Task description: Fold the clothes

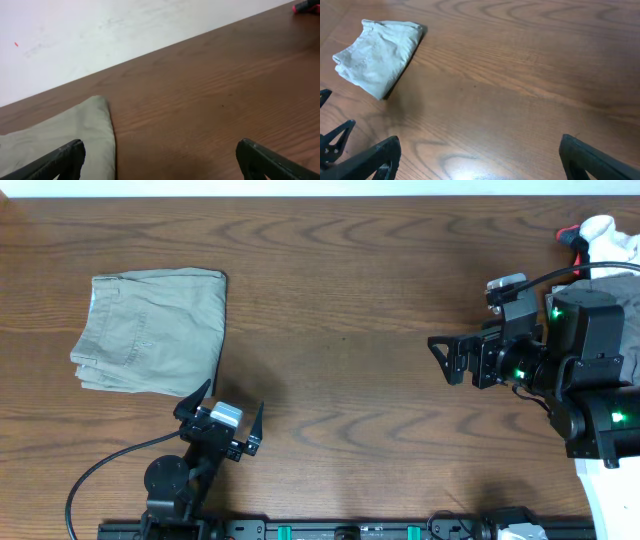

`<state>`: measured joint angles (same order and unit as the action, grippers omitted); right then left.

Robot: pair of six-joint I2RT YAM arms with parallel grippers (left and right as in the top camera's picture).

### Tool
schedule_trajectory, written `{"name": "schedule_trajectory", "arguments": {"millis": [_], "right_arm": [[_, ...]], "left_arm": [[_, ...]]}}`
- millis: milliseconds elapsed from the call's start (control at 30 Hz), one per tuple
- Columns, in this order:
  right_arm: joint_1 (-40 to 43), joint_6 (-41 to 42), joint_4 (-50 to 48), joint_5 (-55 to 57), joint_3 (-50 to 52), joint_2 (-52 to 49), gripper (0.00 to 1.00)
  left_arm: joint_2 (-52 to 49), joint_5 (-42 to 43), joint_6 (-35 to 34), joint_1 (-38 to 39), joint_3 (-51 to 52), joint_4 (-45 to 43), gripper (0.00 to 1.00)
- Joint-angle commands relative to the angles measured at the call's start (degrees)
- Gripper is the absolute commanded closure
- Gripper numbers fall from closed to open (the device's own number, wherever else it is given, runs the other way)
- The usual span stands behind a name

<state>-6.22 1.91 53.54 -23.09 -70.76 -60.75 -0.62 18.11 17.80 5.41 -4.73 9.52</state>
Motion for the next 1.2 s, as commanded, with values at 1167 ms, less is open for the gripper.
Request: {"name": "schedule_trajectory", "arguments": {"millis": [1167], "right_arm": [[0.3, -2.0, -28.5, 12.8, 17.4, 29.3, 0.01]], "left_arm": [[0.4, 0.9, -0.9, 0.1, 1.6, 0.0, 0.02]]}}
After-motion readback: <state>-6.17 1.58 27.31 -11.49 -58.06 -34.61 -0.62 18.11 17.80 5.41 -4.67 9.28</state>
